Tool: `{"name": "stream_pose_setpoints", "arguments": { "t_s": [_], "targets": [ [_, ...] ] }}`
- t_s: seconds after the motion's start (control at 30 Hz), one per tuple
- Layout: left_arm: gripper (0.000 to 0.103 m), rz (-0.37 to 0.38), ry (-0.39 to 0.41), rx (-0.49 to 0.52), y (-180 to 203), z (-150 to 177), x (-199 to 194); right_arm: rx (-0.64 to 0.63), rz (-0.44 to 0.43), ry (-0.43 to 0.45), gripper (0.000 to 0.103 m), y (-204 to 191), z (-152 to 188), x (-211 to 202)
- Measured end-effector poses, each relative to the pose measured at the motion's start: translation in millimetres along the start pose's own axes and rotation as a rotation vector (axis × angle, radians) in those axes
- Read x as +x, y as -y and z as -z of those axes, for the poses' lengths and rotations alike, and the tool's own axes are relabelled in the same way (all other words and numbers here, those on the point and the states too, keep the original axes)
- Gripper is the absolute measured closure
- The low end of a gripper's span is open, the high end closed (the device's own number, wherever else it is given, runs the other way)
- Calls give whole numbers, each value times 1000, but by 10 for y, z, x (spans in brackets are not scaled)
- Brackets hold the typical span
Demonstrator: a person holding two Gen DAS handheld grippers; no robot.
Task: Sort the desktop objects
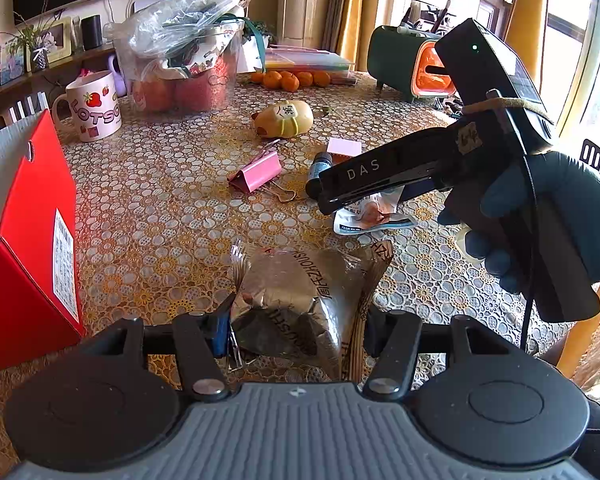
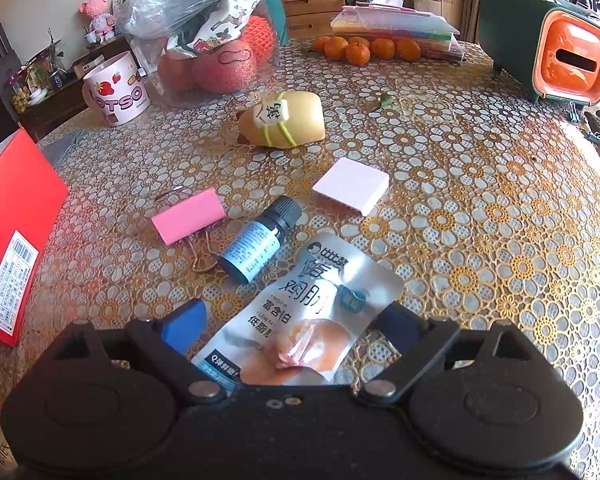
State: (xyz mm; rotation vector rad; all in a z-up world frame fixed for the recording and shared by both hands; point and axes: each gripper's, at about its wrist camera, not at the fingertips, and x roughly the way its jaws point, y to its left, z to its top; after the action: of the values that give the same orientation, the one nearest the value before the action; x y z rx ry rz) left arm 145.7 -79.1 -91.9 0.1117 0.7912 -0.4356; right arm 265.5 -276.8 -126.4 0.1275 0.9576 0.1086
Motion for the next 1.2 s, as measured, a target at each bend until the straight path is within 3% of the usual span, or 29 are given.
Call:
{"name": "stream_pose_setpoints", "arguments": {
  "t_s": [0.27,0.33,0.5,0.6,1.2],
  "targets": [
    [46,0,-7,1,-12,-1,30,-113,63,3,6,-159,75,55],
    [46,0,-7,1,-11,-1,28,-134,80,11,10,-175,96,46],
    [46,1,-6,0,-8,-2,21,-142,71,28,35,-128,100,-18],
    [46,0,-4,5,8,-6,20,-129,47,30,39,-70,98,-49],
    [46,0,5,15,69,-62,-55,-19,-50,52,45,185,102,-288]
  ]
}}
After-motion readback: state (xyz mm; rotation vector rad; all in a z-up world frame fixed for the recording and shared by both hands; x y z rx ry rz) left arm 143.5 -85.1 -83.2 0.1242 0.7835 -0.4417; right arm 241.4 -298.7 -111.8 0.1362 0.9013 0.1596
